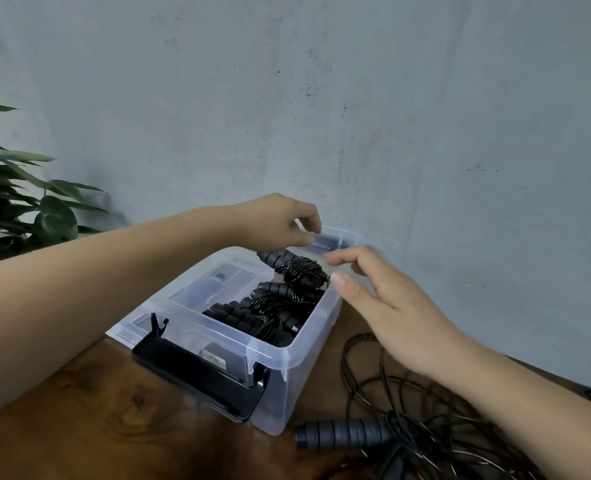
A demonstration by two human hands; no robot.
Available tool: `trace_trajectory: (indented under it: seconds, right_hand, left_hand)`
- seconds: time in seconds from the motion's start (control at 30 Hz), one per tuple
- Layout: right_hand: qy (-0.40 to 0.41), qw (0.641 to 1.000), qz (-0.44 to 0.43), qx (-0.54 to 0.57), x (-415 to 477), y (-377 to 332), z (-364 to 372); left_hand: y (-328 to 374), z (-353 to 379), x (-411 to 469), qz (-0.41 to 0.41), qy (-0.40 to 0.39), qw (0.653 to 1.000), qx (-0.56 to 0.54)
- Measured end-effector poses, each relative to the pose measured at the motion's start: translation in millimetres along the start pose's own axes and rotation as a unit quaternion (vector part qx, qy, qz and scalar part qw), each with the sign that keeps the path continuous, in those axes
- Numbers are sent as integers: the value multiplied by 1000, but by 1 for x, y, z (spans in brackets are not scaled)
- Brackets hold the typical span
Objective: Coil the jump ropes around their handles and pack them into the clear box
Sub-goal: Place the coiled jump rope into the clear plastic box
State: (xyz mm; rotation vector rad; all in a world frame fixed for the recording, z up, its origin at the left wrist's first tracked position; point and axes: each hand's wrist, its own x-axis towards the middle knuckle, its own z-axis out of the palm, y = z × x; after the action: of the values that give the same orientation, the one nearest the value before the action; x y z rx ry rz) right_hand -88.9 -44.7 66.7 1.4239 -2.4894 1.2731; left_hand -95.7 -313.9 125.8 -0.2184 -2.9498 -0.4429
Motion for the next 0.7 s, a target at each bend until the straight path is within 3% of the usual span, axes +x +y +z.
trace_trajectory:
  seconds: [0.3, 0.7]
  right_hand:
    - [35, 994, 92, -52, -88, 8, -65]
    - [79, 960, 230, -140, -289, 30, -130]
  left_hand:
    - [107, 10, -51, 58, 66, 987, -137]
    - [265, 131, -82, 133, -68, 955, -258]
